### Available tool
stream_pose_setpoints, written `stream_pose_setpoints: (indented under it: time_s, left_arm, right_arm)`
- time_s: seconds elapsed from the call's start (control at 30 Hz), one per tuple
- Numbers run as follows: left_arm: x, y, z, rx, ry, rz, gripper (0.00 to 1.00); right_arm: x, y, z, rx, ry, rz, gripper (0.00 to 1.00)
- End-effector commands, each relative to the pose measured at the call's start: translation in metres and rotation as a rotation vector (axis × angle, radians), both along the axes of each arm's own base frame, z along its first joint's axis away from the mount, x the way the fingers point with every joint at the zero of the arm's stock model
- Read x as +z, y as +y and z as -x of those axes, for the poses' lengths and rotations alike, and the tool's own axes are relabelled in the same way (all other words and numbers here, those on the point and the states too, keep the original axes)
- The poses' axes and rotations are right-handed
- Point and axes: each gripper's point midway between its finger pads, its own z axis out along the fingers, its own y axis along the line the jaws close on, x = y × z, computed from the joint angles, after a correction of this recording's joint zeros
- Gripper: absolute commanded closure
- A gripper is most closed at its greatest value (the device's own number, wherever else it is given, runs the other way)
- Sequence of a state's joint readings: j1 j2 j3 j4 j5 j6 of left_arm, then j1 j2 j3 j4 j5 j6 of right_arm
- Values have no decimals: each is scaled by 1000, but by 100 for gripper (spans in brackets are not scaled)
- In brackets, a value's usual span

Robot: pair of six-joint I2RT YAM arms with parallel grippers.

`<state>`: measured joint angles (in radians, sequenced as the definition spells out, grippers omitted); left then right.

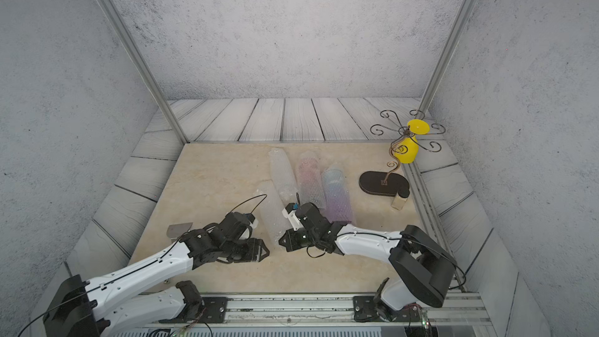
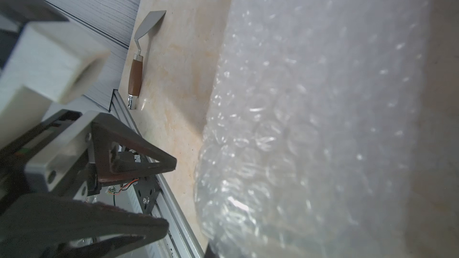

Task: Unwrap the vase from the bubble wrap
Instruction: Adjust the bubble wrap at the center of the board, then unwrap the bubble wrap at the center of the board.

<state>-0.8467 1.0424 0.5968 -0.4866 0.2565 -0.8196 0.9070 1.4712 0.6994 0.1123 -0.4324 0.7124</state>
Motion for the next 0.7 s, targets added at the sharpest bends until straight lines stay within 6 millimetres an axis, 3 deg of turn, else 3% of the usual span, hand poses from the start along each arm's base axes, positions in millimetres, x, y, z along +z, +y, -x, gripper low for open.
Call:
stream_pose_setpoints:
  time_s: [0.0, 0.33, 0.67]
  left_arm:
    - [13, -17, -18, 32, -100, 41, 35]
    - [-6, -24, -29, 117, -94, 38, 46]
    - [-21, -19, -20, 146, -70, 32, 50]
  right_arm:
    - [9, 9, 0, -4, 12, -69, 100]
    - [13, 7, 5, 9, 20, -85, 100]
    - [18, 2, 9, 24, 8, -67, 100]
